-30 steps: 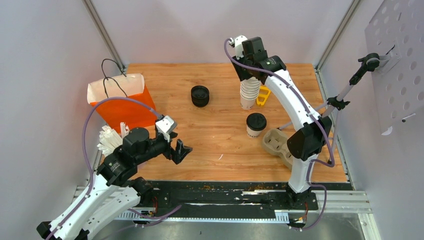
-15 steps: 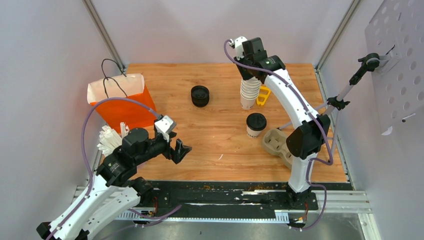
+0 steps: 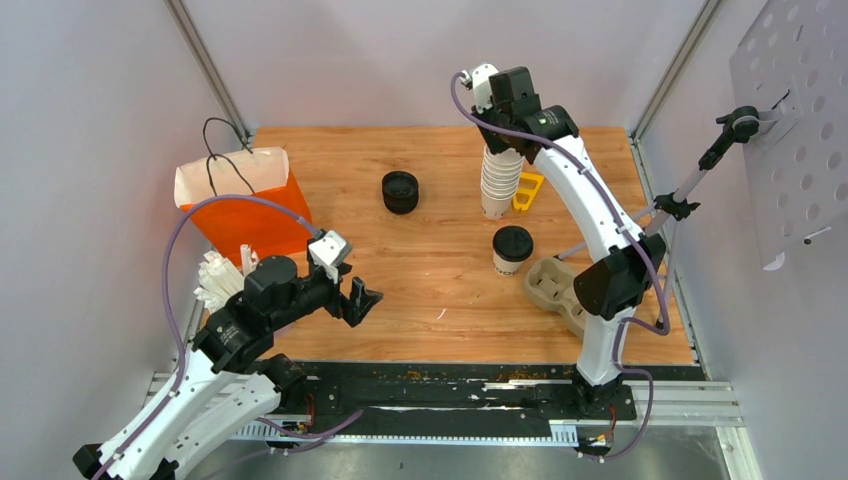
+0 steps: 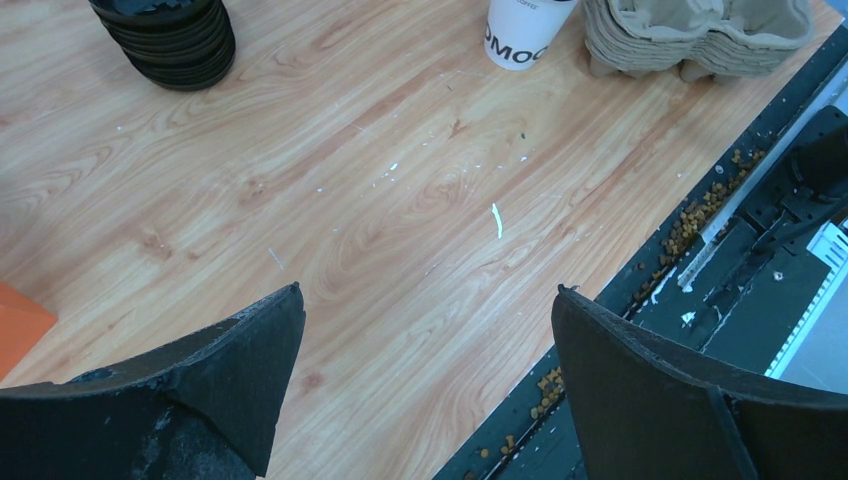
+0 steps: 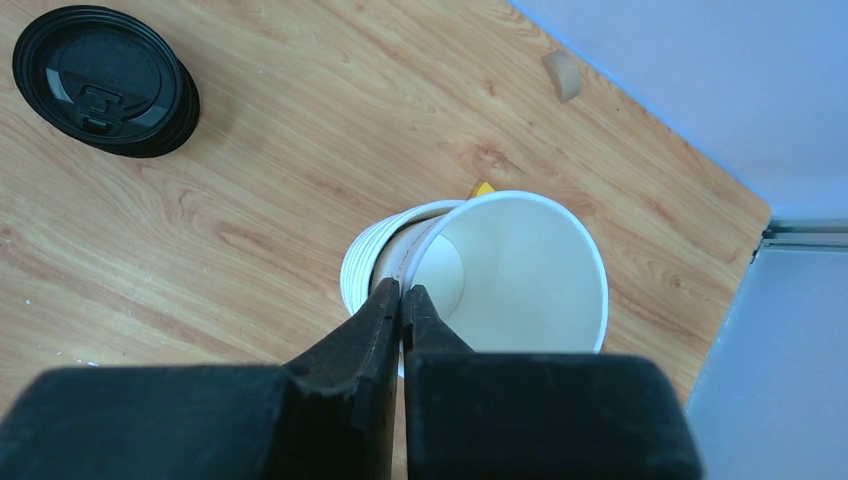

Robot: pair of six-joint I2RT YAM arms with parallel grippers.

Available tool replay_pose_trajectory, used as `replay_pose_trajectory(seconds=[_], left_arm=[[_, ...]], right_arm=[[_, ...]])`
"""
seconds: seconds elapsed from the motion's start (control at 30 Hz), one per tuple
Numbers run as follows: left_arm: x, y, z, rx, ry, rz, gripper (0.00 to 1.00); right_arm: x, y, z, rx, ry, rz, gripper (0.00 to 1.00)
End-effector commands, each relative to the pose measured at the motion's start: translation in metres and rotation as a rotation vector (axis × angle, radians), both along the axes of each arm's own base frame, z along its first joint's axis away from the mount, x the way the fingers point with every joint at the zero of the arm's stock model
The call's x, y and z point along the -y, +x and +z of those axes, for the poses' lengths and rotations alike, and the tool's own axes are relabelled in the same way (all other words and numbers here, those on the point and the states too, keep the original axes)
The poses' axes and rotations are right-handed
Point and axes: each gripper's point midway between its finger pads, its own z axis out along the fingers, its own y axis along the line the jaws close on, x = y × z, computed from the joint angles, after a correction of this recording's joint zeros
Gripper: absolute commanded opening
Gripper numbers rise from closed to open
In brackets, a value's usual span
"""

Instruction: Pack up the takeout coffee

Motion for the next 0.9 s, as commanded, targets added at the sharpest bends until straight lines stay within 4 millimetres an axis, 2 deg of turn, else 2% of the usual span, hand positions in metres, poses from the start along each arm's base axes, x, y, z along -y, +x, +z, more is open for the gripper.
replay_pose_trajectory(seconds=[0.0,0.13,0.3,0.5,0.63,0.73,0.83,0.87], left_arm=[[0.0,0.004,0.007,0.03,-0.01,0.007,1.0],[0.0,0.005,0.007,0.032,-0.01,0.009,1.0],[-0.001,0.006,0.006,0.032,0.002,0.015,1.0],[-0.003,0.007,0.01,0.04,-0.008,0.033,1.0],[-0.008,0.008,0.021,0.044,-0.03,0.074,1.0],[-0.027,0.016,0.045,0.059,-0.035,0.196,1.0],[-0.046,0.019,0.074,0.054,-0.034,0.309,1.0],[-0.052,0.021,0.082,0.043,-0.029,0.35,1.0]], right_arm=[[0.013,-0.007,0.063,0.151,0.019,-0.012,0.02],[0.019,-0.015,0.087,0.201,0.029,-0.021,0.03],[0.017,-0.035,0.119,0.256,0.054,-0.01,0.04],[0.002,-0.073,0.133,0.28,0.111,0.054,0.06],[-0.015,-0.108,0.127,0.29,0.166,0.139,0.06],[-0.032,-0.135,0.116,0.312,0.173,0.252,0.07],[-0.055,-0.165,0.089,0.341,0.18,0.413,0.09],[-0.068,-0.18,0.08,0.354,0.188,0.505,0.11]])
